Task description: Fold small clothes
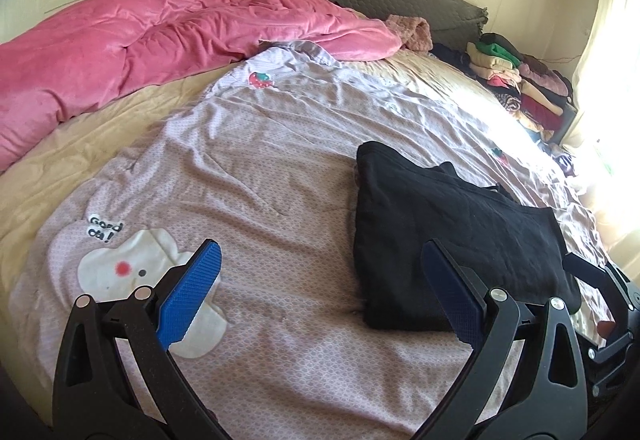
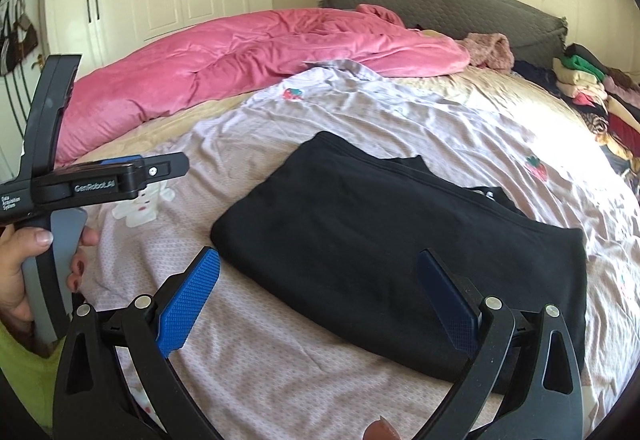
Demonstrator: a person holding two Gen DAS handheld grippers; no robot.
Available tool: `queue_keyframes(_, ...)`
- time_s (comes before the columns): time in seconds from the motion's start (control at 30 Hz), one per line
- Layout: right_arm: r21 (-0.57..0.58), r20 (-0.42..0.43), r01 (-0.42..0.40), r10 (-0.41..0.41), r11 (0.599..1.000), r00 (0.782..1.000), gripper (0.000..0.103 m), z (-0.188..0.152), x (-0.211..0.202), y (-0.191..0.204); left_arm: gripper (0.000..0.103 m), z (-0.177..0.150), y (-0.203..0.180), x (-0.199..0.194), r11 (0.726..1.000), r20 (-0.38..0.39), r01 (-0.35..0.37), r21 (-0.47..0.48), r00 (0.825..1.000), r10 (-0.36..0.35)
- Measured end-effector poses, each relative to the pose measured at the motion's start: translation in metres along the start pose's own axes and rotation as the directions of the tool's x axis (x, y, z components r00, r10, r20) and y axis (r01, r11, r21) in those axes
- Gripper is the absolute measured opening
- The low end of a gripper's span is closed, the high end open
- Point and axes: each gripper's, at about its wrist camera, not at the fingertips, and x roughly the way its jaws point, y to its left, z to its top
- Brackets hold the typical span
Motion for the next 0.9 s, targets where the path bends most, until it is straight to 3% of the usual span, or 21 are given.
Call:
queue_keyframes(0.5,-0.085,-0.042,-0.038,0.035,0.996,0.999,0.098,0.001,0.033,0.029,0.094,0.002,0.014,0.009,0.999,-0.024,-0.048,-0.023,0.999,0.048)
queue_keyframes(0.9,-0.108,-0.107,0.010,-0.022,0.994,0.994,0.098,-0.016,0.067,0.025,0.094,0.001,0.019,0.020,0.996,-0.047,-0.082,-0.032,0.996,0.080)
